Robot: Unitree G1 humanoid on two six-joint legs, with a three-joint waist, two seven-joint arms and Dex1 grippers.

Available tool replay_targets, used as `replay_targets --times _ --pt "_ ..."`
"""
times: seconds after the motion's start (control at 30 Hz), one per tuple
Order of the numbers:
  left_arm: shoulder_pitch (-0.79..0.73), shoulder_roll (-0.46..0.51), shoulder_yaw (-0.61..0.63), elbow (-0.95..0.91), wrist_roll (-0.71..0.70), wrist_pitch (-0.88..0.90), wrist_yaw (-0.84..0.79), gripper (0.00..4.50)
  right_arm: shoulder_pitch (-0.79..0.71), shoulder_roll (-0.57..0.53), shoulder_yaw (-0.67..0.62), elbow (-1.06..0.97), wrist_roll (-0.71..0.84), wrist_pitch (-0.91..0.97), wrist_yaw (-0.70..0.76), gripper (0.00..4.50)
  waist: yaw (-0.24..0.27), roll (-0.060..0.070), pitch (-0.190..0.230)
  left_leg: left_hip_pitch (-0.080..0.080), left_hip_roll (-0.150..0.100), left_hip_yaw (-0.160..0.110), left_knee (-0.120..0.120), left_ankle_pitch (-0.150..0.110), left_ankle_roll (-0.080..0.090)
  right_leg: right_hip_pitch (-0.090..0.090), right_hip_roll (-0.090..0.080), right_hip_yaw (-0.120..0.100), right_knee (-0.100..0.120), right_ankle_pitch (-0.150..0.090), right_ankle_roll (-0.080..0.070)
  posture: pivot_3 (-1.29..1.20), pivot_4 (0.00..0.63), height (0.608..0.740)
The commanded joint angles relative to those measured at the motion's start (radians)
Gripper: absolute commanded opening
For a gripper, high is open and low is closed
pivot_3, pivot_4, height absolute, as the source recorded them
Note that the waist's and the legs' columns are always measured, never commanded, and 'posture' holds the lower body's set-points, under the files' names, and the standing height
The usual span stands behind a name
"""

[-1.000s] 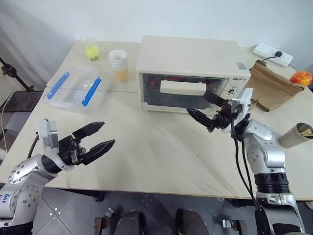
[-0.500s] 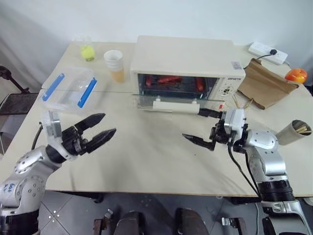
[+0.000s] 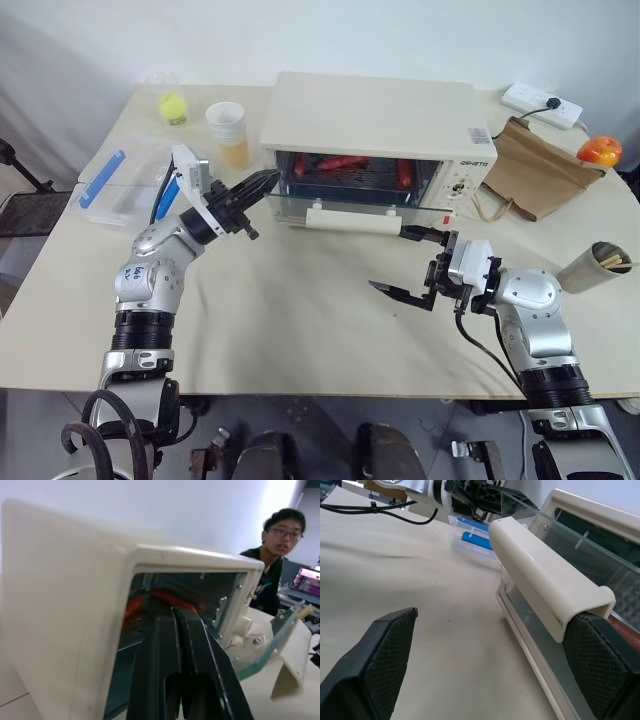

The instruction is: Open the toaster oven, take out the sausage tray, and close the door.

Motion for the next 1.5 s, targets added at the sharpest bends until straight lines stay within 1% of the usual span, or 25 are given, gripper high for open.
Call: replay_targets --times 0.03,0.13,0.23,0.4,0.5,0.57,0.67,0.83,0.9,0.97,1.03,1.1,1.17,1.2,1.3,1.4,1.5 --pt "-0.035 0.001 -0.042 0.035 0.041 -0.025 -0.09 0.03 0.008 -0.012 -0.016 -0.027 -0.002 -0.023 -0.02 4.5 0.001 0.0 0.0 0.0 0.0 0.0 0.0 0.0 0.0 0.0 0.0 0.0 0.0 0.0 0.0 0.0 0.15 0.74" --pt "-0.028 0.002 -0.048 0.041 0.054 -0.026 -0.13 0.03 0.035 -0.024 -0.034 -0.04 0.0 -0.009 -0.05 4.5 0.006 -0.001 0.0 0.0 0.0 0.0 0.001 0.0 0.0 0.001 0.0 0.001 0.0 0.0 0.0 0.0 0.15 0.74" --pt "-0.003 0.008 -0.063 0.032 0.07 -0.026 -0.175 0.03 0.154 -0.072 -0.095 -0.114 0.023 0.045 -0.096 4.5 0.022 -0.001 0.001 -0.001 -0.001 -0.001 0.001 0.0 0.0 0.001 -0.001 0.0 0.0 0.0 0.0 0.0 0.15 0.74" --pt "0.06 0.017 -0.116 -0.018 0.09 -0.007 -0.262 0.03 0.406 -0.148 -0.211 -0.251 0.059 0.131 -0.144 4.5 0.039 -0.001 0.001 -0.001 -0.001 -0.001 0.001 0.0 0.0 0.001 -0.001 0.0 -0.002 0.0 0.0 0.0 0.15 0.74" --pt "0.09 0.012 -0.137 -0.018 0.121 -0.03 -0.271 0.03 0.476 -0.174 -0.27 -0.292 0.064 0.169 -0.183 4.5 0.039 -0.002 0.001 -0.001 -0.001 0.0 0.004 0.0 0.001 0.002 -0.001 0.001 -0.002 0.0 0.0 0.0 0.15 0.74" --pt "0.113 0.007 -0.146 -0.011 0.145 -0.051 -0.266 0.03 0.488 -0.191 -0.311 -0.317 0.061 0.204 -0.226 4.5 0.034 -0.002 0.001 -0.001 0.0 0.001 0.006 0.0 0.001 0.002 0.0 0.002 -0.002 0.0 0.0 0.0 0.15 0.74" --pt "0.141 0.007 -0.158 0.004 0.187 -0.096 -0.256 0.03 0.469 -0.2 -0.343 -0.336 0.023 0.206 -0.287 4.5 0.024 -0.002 0.001 0.0 0.001 0.002 0.01 0.0 0.001 0.004 -0.001 0.003 -0.001 0.0 0.0 0.0 0.15 0.74" --pt "0.174 0.002 -0.147 0.013 0.215 -0.145 -0.235 0.03 0.391 -0.215 -0.303 -0.329 -0.065 0.172 -0.333 4.5 0.025 -0.002 0.001 0.001 0.002 0.001 0.011 0.0 0.001 0.005 -0.001 0.004 0.0 0.0 -0.001 0.0 0.15 0.74" --pt "0.194 0.006 -0.146 0.01 0.237 -0.178 -0.218 0.03 0.323 -0.2 -0.247 -0.33 -0.104 0.18 -0.353 4.5 0.025 -0.002 0.001 0.0 0.002 0.001 0.011 0.0 0.001 0.004 -0.001 0.003 0.0 0.0 -0.001 0.0 0.15 0.74" --pt "0.221 0.006 -0.13 -0.006 0.247 -0.203 -0.189 0.03 0.231 -0.173 -0.144 -0.347 -0.207 0.181 -0.395 4.5 0.022 -0.002 0.001 0.0 0.002 0.001 0.012 0.0 0.002 0.004 -0.002 0.004 0.0 0.0 -0.001 0.0 0.15 0.74" --pt "0.25 0.012 -0.118 -0.024 0.268 -0.238 -0.153 0.03 0.138 -0.123 -0.032 -0.36 -0.382 0.248 -0.503 4.5 0.011 -0.002 0.001 0.001 0.003 0.002 0.012 0.0 0.002 0.004 -0.002 0.004 0.001 0.0 -0.001 0.0 0.15 0.74" --pt "0.265 0.012 -0.111 -0.032 0.269 -0.249 -0.138 0.03 0.087 -0.087 0.027 -0.348 -0.449 0.263 -0.541 4.5 0.008 -0.002 0.001 0.0 0.004 0.001 0.012 0.0 0.001 0.001 -0.003 0.004 0.008 0.0 -0.001 0.0 0.15 0.74" --pt "0.278 0.003 -0.094 -0.046 0.251 -0.254 -0.121 0.4 0.041 -0.061 0.087 -0.32 -0.506 0.254 -0.56 4.5 0.013 -0.002 0.001 -0.002 0.003 0.0 0.013 0.0 0.001 -0.002 -0.003 0.004 0.011 0.0 -0.001 0.0 0.15 0.74" --pt "0.296 -0.009 -0.067 -0.075 0.217 -0.251 -0.112 0.61 -0.009 -0.037 0.133 -0.273 -0.569 0.25 -0.595 4.5 0.015 -0.002 0.001 -0.003 0.002 0.001 0.013 0.0 0.001 -0.003 -0.003 0.004 0.011 0.0 -0.001 0.0 0.15 0.74" --pt "0.352 -0.028 -0.006 -0.162 0.138 -0.247 -0.103 1.52 -0.138 0.032 0.208 -0.136 -0.695 0.251 -0.708 4.5 0.0 -0.002 0.001 -0.006 0.002 0.002 0.014 0.0 0.002 -0.006 -0.005 0.005 0.011 0.0 0.0 0.0 0.15 0.74" --pt "0.4 -0.036 0.039 -0.228 0.107 -0.267 -0.077 2.43 -0.223 0.069 0.245 0.004 -0.756 0.257 -0.771 4.5 -0.001 -0.002 0.001 -0.009 0.003 0.0 0.015 0.001 0.003 -0.008 -0.005 0.003 0.013 0.0 0.0 0.0 0.15 0.74" --pt "0.432 -0.04 0.079 -0.284 0.089 -0.284 -0.042 3.4 -0.29 0.086 0.276 0.118 -0.805 0.213 -0.838 4.5 -0.004 -0.002 0.001 -0.009 0.003 -0.001 0.015 0.001 0.002 -0.008 -0.005 0.002 0.013 0.0 0.0 0.0 0.15 0.74"
